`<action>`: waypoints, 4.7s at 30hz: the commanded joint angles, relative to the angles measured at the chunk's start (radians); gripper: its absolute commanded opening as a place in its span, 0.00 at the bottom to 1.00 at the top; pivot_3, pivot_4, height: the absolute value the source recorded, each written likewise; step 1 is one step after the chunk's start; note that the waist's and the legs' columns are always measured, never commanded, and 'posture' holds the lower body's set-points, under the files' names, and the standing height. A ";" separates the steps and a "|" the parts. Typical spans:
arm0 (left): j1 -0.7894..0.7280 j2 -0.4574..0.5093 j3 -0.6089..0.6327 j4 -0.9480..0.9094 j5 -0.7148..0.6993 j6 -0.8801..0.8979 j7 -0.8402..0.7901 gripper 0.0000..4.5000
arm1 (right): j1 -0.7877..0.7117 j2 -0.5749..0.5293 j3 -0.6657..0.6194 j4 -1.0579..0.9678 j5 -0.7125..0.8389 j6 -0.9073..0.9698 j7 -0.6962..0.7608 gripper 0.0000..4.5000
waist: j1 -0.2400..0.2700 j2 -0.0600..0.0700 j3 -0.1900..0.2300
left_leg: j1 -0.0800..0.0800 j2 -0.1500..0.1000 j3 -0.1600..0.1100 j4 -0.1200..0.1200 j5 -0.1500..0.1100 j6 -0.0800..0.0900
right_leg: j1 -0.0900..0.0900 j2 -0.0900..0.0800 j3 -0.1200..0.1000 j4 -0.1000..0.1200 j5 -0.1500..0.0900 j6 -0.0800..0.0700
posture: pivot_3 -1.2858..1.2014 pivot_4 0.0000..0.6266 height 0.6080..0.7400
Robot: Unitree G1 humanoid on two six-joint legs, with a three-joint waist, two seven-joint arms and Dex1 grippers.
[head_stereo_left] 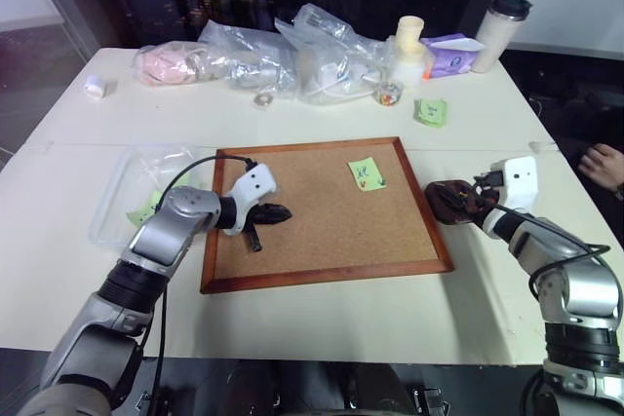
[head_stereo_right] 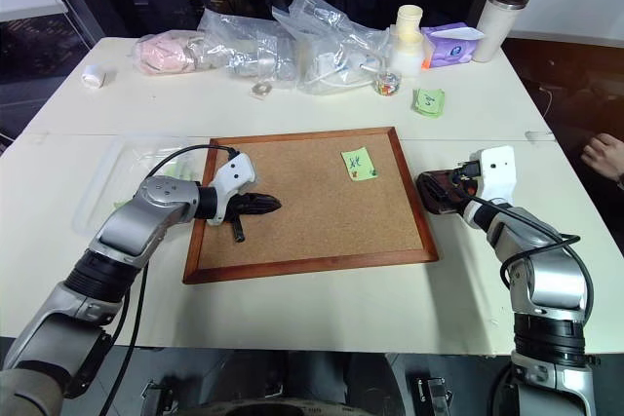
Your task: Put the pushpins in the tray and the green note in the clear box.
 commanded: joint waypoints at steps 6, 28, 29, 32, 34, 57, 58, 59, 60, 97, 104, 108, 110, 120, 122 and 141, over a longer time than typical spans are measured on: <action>0.000 -0.009 -0.028 0.024 0.041 0.022 0.005 0.00 | -0.178 0.074 0.184 0.185 -0.059 -0.146 0.079 0.99 | 0.003 0.000 0.000 | 0.003 0.000 0.000 0.000 0.000 0.000 | 0.003 0.000 0.000 0.000 0.000 0.000 | 0.52 0.24 0.97; 0.023 0.000 -0.015 -0.018 0.041 0.058 0.014 0.00 | -0.203 0.136 0.219 0.313 -0.093 -0.277 0.103 0.13 | -0.001 0.000 0.000 | 0.002 0.000 0.000 0.000 -0.001 0.002 | 0.002 -0.001 -0.001 -0.001 0.000 0.000 | 0.52 0.24 0.97; 0.023 0.000 -0.016 -0.018 0.041 0.058 0.014 0.00 | -0.201 0.138 0.216 0.309 -0.092 -0.278 0.099 0.13 | -0.001 0.000 0.000 | 0.002 0.000 0.000 0.000 -0.001 0.002 | 0.002 -0.001 -0.001 -0.001 0.000 0.000 | 0.52 0.24 0.97; 0.022 0.002 -0.018 -0.018 0.041 0.058 0.011 0.00 | -0.192 0.142 0.206 0.294 -0.089 -0.277 0.090 0.13 | 0.000 0.000 0.000 | 0.002 0.000 0.000 0.000 -0.001 0.002 | 0.002 -0.001 -0.001 -0.001 0.000 0.000 | 0.52 0.24 0.97; 0.022 0.002 -0.019 -0.017 0.042 0.057 0.009 0.00 | -0.186 0.144 0.202 0.286 -0.088 -0.274 0.086 0.13 | -0.001 0.000 0.000 | 0.002 0.000 0.000 0.000 -0.001 0.002 | 0.002 -0.001 -0.001 -0.002 0.000 0.000 | 0.52 0.24 0.97; 0.024 0.003 -0.030 -0.021 0.046 0.066 0.001 0.00 | -0.177 0.171 0.162 0.273 -0.089 -0.356 0.043 0.00 | -0.001 0.000 0.000 | 0.001 0.000 0.000 0.000 -0.001 0.002 | 0.002 -0.001 -0.001 -0.002 0.000 0.000 | 0.52 0.24 0.97; 0.026 0.004 -0.032 -0.023 0.046 0.069 -0.001 0.00 | -0.180 0.173 0.155 0.270 -0.087 -0.366 0.034 0.00 | -0.001 0.000 0.000 | 0.001 0.000 0.000 0.000 -0.001 0.002 | 0.002 -0.001 -0.001 -0.002 0.000 0.000 | 0.52 0.24 0.97; 0.027 0.005 -0.034 -0.025 0.046 0.071 -0.002 0.00 | -0.183 0.174 0.151 0.268 -0.085 -0.373 0.028 0.00 | -0.001 0.000 0.000 | 0.001 0.000 0.000 0.000 -0.001 0.002 | 0.002 -0.001 0.000 -0.002 0.000 0.000 | 0.52 0.24 0.97; 0.029 0.006 -0.036 -0.028 0.046 0.074 -0.004 0.00 | -0.187 0.176 0.145 0.265 -0.082 -0.382 0.020 0.00 | -0.001 0.000 0.000 | 0.001 0.000 0.000 0.000 -0.001 0.002 | 0.002 -0.001 0.000 -0.002 0.000 0.000 | 0.52 0.24 0.97; 0.012 -0.004 -0.045 0.008 0.063 0.034 -0.032 0.00 | 0.093 0.070 -0.052 0.026 -0.024 -0.157 -0.095 0.20 | -0.001 0.000 0.000 | 0.003 0.000 0.001 -0.002 -0.001 0.002 | 0.003 0.000 0.001 -0.003 0.000 0.000 | 0.52 0.24 0.97; 0.010 -0.010 -0.043 0.015 0.069 0.029 -0.036 0.00 | 0.094 0.070 -0.065 0.009 -0.007 -0.157 -0.088 0.95 | 0.000 0.000 0.000 | 0.003 0.000 0.001 -0.002 -0.001 0.002 | 0.003 0.000 0.001 -0.003 0.000 0.000 | 0.52 0.24 0.97; 0.010 -0.010 -0.043 0.016 0.072 0.026 -0.037 0.00 | 0.094 0.070 -0.064 -0.004 0.006 -0.153 -0.079 0.98 | 0.000 0.000 0.000 | 0.003 0.000 0.001 -0.002 -0.001 0.002 | 0.003 0.000 0.001 -0.003 0.000 0.000 | 0.52 0.24 0.97; 0.010 -0.009 -0.042 0.017 0.072 0.025 -0.037 0.00 | 0.096 0.068 -0.062 -0.009 0.013 -0.152 -0.072 0.98 | 0.000 0.000 0.000 | 0.003 0.000 0.001 -0.002 -0.001 0.002 | 0.003 0.000 0.001 -0.003 0.000 0.000 | 0.52 0.24 0.97; 0.013 -0.010 -0.044 0.019 0.074 0.023 -0.038 0.00 | -0.019 0.075 0.111 -0.074 0.040 -0.115 0.036 0.98 | -0.002 0.000 0.000 | 0.004 0.000 0.000 -0.002 -0.001 0.002 | 0.003 0.000 0.001 -0.002 0.000 0.000 | 0.52 0.24 0.97; 0.010 -0.013 -0.045 0.022 0.076 0.022 -0.038 0.00 | -0.069 0.092 0.177 -0.014 0.009 -0.140 0.059 0.98 | 0.000 0.000 0.000 | 0.004 0.000 0.000 -0.002 -0.001 0.002 | 0.003 0.000 0.001 -0.002 0.000 0.000 | 0.52 0.24 0.97; 0.046 0.005 -0.026 -0.027 0.070 0.054 -0.013 0.00 | -0.237 0.199 0.341 0.462 -0.137 -0.368 0.175 0.58 | -0.005 0.000 0.000 | 0.003 0.000 0.001 -0.002 -0.002 0.003 | 0.003 -0.001 0.000 -0.003 0.000 0.000 | 0.52 0.24 0.97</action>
